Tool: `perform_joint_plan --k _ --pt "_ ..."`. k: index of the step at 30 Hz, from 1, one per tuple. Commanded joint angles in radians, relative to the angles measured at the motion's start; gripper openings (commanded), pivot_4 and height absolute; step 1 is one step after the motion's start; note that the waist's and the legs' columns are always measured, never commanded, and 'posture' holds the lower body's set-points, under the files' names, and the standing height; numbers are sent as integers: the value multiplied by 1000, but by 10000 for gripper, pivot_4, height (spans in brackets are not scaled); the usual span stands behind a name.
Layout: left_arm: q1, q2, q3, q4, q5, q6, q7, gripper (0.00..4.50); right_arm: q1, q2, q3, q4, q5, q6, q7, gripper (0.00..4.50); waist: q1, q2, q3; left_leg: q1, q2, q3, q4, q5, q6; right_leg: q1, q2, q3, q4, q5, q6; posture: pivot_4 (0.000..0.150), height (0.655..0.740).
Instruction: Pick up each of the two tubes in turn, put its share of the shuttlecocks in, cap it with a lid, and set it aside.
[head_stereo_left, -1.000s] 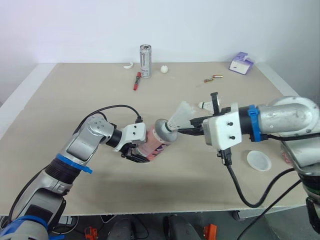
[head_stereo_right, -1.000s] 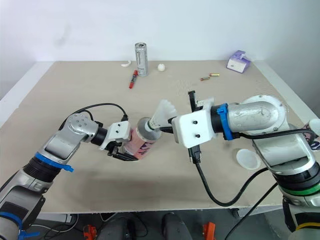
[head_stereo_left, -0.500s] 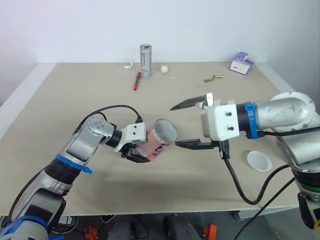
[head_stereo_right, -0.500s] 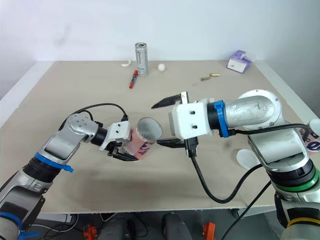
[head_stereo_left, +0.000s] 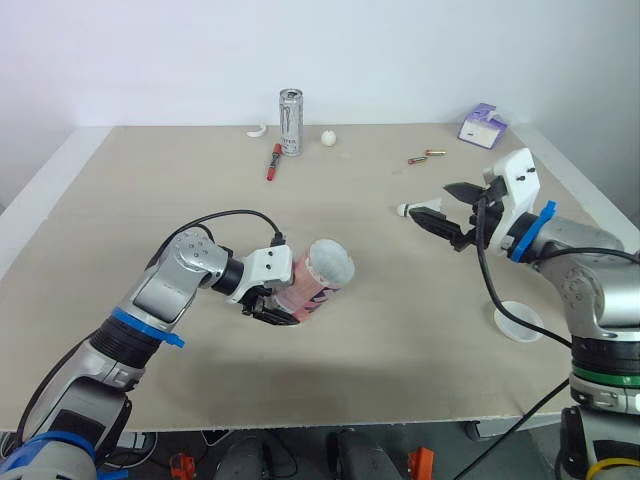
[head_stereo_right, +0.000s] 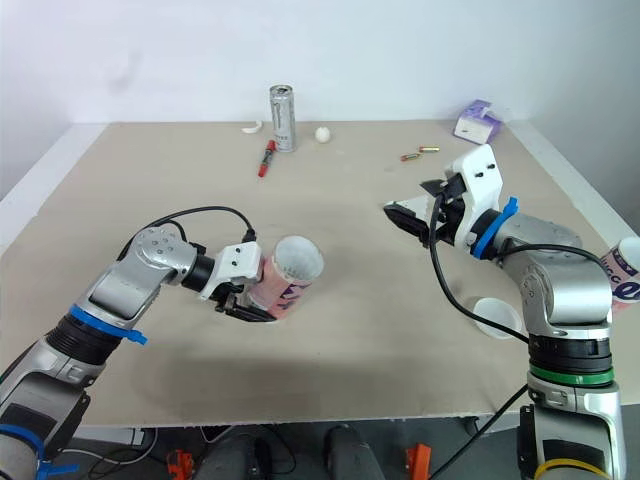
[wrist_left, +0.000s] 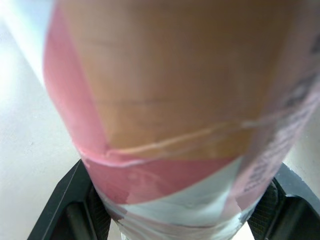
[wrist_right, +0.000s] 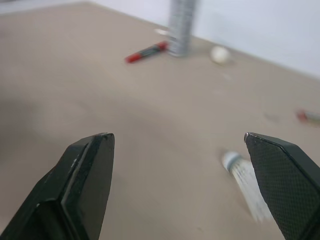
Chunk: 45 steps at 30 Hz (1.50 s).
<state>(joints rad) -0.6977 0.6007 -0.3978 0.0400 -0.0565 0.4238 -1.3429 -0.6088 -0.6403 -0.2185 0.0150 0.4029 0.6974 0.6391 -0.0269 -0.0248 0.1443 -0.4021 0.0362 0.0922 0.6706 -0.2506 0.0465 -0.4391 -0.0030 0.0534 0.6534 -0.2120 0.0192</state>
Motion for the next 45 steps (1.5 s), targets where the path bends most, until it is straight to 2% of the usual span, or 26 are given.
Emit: perform_joint_plan --k 1,8,17,30,45 --pt "29 12 -54 10 18 27 -21 29847 -75 10 -35 182 -44 -110 -53 44431 0 0 0 0 0 0 0 0 0 0 0 0 0 0 0 1500 7400" --pt "35 19 -50 -5 15 42 -21 29847 -203 23 14 520 -107 -257 -21 44431 -4 0 0 0 -1 1 -1 -1 1 0 0 1 0 0 -1 1500 7400" --pt "46 26 -45 -25 11 57 -17 29847 -294 45 44 778 -149 -358 61 44431 -9 0 0 0 -2 1 -1 -2 3 0 -1 2 0 1 -2 1500 7400" --pt "58 29 -43 -41 10 69 -12 29847 -409 89 58 1038 -206 -463 92 44431 -18 1 0 0 -4 1 -1 -2 3 0 -3 3 0 1 -2 1500 7400" --pt "78 36 -35 -65 8 84 -2 29847 -497 133 72 1192 -277 -537 121 44431 -20 1 0 0 -4 1 -1 -2 3 0 -4 3 0 1 -2 1500 7400"
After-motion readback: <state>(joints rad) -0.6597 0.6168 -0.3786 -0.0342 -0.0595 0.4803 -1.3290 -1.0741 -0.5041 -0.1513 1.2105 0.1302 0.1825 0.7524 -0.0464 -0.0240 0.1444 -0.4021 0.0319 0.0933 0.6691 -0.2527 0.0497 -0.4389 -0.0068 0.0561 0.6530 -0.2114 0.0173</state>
